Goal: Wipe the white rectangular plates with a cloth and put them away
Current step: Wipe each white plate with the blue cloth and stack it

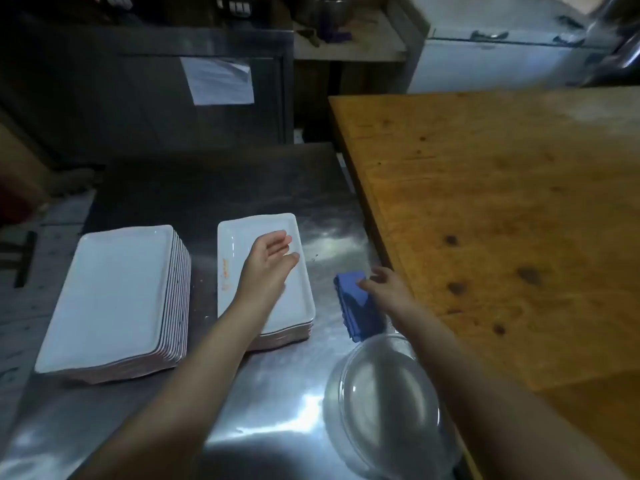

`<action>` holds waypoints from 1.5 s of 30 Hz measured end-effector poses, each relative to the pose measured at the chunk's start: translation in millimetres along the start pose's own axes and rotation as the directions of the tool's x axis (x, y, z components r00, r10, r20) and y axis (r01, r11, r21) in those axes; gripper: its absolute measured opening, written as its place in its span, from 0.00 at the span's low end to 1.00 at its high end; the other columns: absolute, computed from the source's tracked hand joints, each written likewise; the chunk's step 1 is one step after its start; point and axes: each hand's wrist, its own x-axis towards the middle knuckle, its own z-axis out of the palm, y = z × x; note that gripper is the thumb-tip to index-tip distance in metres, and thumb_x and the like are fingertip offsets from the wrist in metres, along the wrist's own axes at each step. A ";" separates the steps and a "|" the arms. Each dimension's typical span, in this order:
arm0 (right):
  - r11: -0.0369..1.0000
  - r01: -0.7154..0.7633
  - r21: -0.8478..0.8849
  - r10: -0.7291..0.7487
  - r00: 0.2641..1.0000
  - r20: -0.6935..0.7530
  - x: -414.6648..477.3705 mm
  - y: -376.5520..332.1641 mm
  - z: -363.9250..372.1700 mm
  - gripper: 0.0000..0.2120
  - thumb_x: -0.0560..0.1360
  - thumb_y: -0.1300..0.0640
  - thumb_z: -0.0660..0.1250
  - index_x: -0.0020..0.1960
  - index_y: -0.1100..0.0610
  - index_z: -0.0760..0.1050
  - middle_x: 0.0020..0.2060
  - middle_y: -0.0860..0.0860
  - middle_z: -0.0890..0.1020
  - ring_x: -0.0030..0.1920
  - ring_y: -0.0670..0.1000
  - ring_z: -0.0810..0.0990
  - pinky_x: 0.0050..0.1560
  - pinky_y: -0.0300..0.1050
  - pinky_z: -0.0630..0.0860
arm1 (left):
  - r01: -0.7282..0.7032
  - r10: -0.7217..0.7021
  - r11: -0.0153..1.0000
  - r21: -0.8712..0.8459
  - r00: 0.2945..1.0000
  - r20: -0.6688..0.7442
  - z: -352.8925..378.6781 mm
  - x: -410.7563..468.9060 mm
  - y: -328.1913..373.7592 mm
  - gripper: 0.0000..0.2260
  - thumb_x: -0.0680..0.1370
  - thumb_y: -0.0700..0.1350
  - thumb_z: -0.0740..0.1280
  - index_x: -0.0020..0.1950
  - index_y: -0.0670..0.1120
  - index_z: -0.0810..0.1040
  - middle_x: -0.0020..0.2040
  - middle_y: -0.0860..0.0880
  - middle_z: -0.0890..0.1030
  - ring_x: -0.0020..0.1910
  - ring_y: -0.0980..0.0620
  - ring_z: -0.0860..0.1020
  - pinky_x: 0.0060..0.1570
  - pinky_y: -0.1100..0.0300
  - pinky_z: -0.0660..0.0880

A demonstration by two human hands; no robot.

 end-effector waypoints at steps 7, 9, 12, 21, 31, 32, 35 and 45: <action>0.970 -0.012 -0.241 0.000 0.999 -0.049 26.2 14.1 6.5 0.20 0.70 0.56 0.74 0.58 0.60 0.72 0.52 0.56 0.78 0.48 0.52 0.74 0.42 0.36 0.68 | 0.033 -0.034 0.999 -0.022 0.998 -0.046 -0.9 4.0 -24.2 0.14 0.77 0.38 0.64 0.53 0.57 0.73 0.57 0.57 0.77 0.56 0.64 0.75 0.48 0.66 0.71; 0.967 -0.027 -0.254 0.016 0.999 -0.045 29.8 15.9 10.2 0.19 0.70 0.56 0.75 0.56 0.59 0.72 0.47 0.53 0.76 0.47 0.52 0.74 0.45 0.40 0.67 | 0.019 -0.019 1.000 -0.015 0.998 -0.058 -1.3 5.2 -28.8 0.14 0.76 0.37 0.65 0.53 0.57 0.73 0.57 0.57 0.77 0.57 0.62 0.75 0.50 0.66 0.71; 0.956 -0.060 -0.287 0.044 0.997 -0.061 33.6 19.7 12.0 0.15 0.70 0.57 0.75 0.48 0.58 0.70 0.40 0.50 0.74 0.44 0.51 0.73 0.38 0.41 0.66 | 0.021 -0.021 1.000 0.001 0.996 -0.089 -0.2 4.6 -33.1 0.15 0.76 0.36 0.65 0.54 0.56 0.73 0.56 0.57 0.77 0.58 0.61 0.76 0.53 0.66 0.71; 0.993 0.016 -0.113 -0.012 0.999 0.036 28.2 5.2 11.9 0.09 0.72 0.59 0.72 0.41 0.58 0.71 0.36 0.53 0.75 0.39 0.51 0.73 0.34 0.42 0.67 | -0.001 0.003 1.000 0.011 0.983 -0.185 2.1 -9.2 -19.3 0.15 0.76 0.34 0.64 0.51 0.55 0.73 0.56 0.53 0.77 0.58 0.56 0.76 0.43 0.73 0.73; 0.974 0.118 0.193 -0.134 0.989 0.068 -12.1 -43.0 8.1 0.07 0.74 0.58 0.70 0.44 0.56 0.71 0.41 0.53 0.80 0.40 0.50 0.81 0.35 0.43 0.77 | -0.034 0.025 0.999 -0.022 0.950 -0.312 -16.9 -48.3 1.3 0.12 0.77 0.34 0.63 0.56 0.48 0.73 0.52 0.56 0.78 0.53 0.60 0.76 0.55 0.58 0.73; 0.970 0.130 0.204 -0.148 0.986 0.076 -19.9 -48.2 11.5 0.08 0.74 0.58 0.70 0.44 0.56 0.71 0.40 0.52 0.80 0.39 0.48 0.80 0.33 0.40 0.75 | -0.043 0.036 0.999 -0.014 0.945 -0.324 -23.3 -52.0 1.6 0.12 0.77 0.34 0.63 0.55 0.49 0.74 0.52 0.56 0.78 0.52 0.60 0.77 0.52 0.62 0.74; 0.964 0.156 0.217 -0.182 0.978 0.104 -43.1 -63.9 27.8 0.08 0.73 0.55 0.71 0.44 0.55 0.72 0.39 0.49 0.80 0.37 0.45 0.79 0.29 0.37 0.73 | -0.090 0.091 0.996 0.020 0.928 -0.362 -46.7 -61.9 2.5 0.12 0.76 0.33 0.64 0.56 0.47 0.74 0.52 0.53 0.78 0.50 0.62 0.77 0.46 0.73 0.73; 0.962 0.203 0.183 -0.228 0.966 0.126 -95.3 -97.8 141.5 0.09 0.71 0.53 0.73 0.45 0.55 0.75 0.42 0.52 0.81 0.39 0.50 0.79 0.34 0.41 0.72 | -0.093 0.106 0.994 0.051 0.893 -0.438 -174.6 -54.8 5.7 0.11 0.75 0.31 0.65 0.54 0.44 0.75 0.52 0.48 0.79 0.49 0.59 0.77 0.49 0.72 0.73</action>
